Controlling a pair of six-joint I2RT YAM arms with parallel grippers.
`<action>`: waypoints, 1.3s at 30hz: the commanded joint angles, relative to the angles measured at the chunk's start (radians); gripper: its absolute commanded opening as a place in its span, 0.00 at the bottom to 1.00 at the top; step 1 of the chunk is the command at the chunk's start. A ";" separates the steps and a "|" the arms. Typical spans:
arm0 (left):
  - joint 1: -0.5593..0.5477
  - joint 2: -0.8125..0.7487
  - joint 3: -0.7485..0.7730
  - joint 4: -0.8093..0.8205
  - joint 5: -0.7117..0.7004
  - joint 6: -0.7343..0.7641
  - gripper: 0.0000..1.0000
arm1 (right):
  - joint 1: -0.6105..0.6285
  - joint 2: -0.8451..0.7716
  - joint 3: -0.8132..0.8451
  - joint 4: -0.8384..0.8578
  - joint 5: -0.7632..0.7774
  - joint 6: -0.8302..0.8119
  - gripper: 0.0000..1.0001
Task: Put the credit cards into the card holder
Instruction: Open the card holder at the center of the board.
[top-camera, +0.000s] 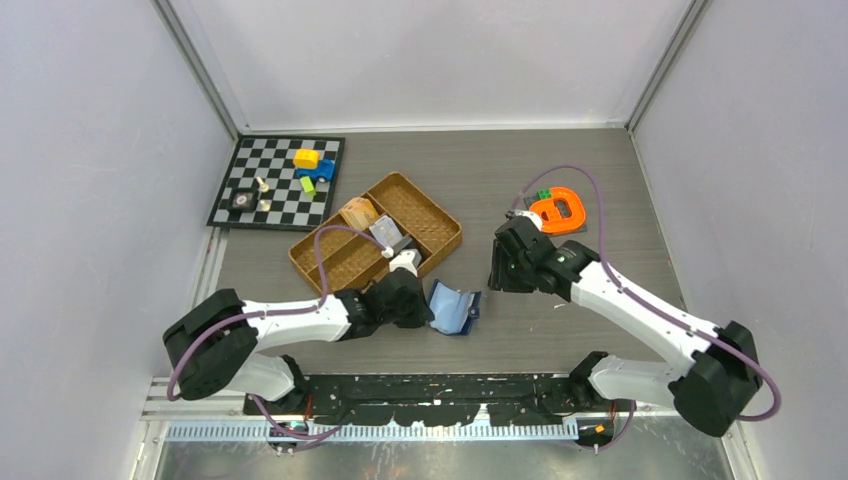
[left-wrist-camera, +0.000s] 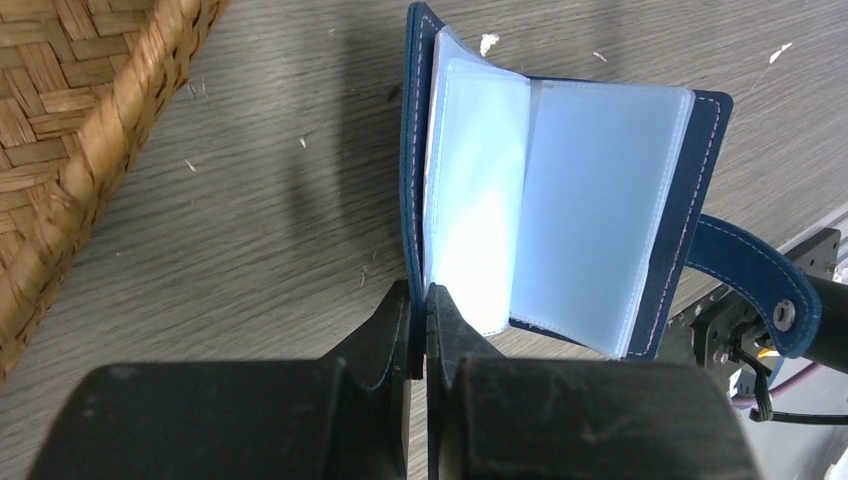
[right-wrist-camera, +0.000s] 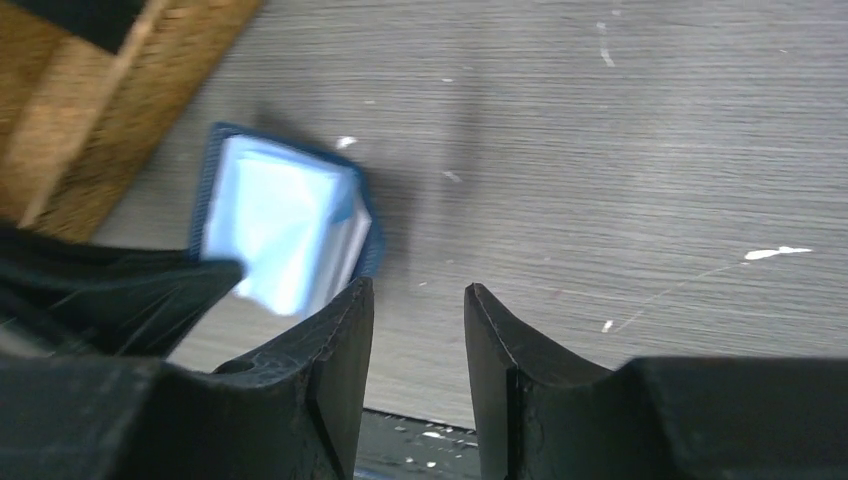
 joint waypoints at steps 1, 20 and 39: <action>-0.004 -0.036 -0.022 0.028 0.012 -0.035 0.00 | 0.058 -0.063 0.045 0.061 -0.063 0.056 0.43; -0.008 -0.085 -0.052 0.023 0.002 -0.050 0.01 | 0.307 0.192 0.092 0.082 0.116 0.133 0.42; -0.008 -0.218 0.102 -0.322 -0.037 0.171 0.53 | 0.343 0.307 -0.017 0.107 0.193 0.211 0.30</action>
